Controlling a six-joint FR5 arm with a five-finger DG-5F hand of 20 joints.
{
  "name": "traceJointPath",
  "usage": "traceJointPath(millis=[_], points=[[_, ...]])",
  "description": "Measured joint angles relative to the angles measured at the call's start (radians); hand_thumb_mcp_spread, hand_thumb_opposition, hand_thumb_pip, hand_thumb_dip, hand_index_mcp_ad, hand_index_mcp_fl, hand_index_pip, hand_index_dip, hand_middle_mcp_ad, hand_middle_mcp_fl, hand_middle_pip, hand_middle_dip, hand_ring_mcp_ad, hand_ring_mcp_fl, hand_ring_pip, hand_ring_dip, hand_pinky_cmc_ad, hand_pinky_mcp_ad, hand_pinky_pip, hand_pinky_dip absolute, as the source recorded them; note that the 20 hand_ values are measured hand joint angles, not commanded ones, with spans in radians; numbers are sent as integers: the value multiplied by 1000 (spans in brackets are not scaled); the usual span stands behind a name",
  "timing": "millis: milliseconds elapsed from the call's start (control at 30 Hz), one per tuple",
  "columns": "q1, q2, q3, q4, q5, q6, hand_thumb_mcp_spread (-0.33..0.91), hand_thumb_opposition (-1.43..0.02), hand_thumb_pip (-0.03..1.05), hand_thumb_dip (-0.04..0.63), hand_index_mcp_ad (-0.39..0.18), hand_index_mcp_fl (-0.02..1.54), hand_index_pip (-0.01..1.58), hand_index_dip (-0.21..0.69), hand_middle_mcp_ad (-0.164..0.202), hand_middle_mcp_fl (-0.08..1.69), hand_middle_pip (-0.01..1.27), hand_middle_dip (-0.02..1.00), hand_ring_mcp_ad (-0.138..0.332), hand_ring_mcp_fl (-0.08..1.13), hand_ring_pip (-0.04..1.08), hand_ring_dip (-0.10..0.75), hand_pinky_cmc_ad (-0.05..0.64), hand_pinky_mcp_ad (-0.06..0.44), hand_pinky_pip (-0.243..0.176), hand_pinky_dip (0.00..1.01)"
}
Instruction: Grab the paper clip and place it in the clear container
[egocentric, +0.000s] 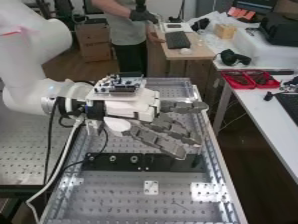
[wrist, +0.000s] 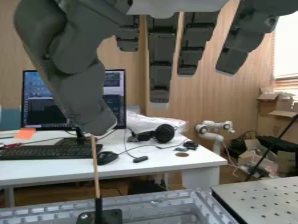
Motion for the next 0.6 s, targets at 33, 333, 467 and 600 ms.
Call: traceJointPath(millis=[33, 333, 467, 600], points=[[-5, -4, 2, 8, -4, 2, 421, -806, 724, 290, -63, 23, 86, -178, 59, 480, 138, 476, 79, 152, 87, 178, 295, 246, 0, 253], [-29, -26, 10, 66, -32, 23, 475, -803, 724, 290, -68, 23, 86, -178, 59, 562, 183, 494, 80, 262, 84, 209, 295, 246, 21, 209], [-33, -34, 21, 67, -37, 27, 494, -803, 724, 290, -80, 23, 86, -178, 58, 583, 239, 501, 79, 297, 93, 241, 311, 248, 35, 206], [-35, -40, 31, 61, -45, 20, 494, -801, 724, 290, -91, 23, 86, -178, 59, 597, 262, 510, 68, 328, 86, 260, 332, 251, 37, 194]])
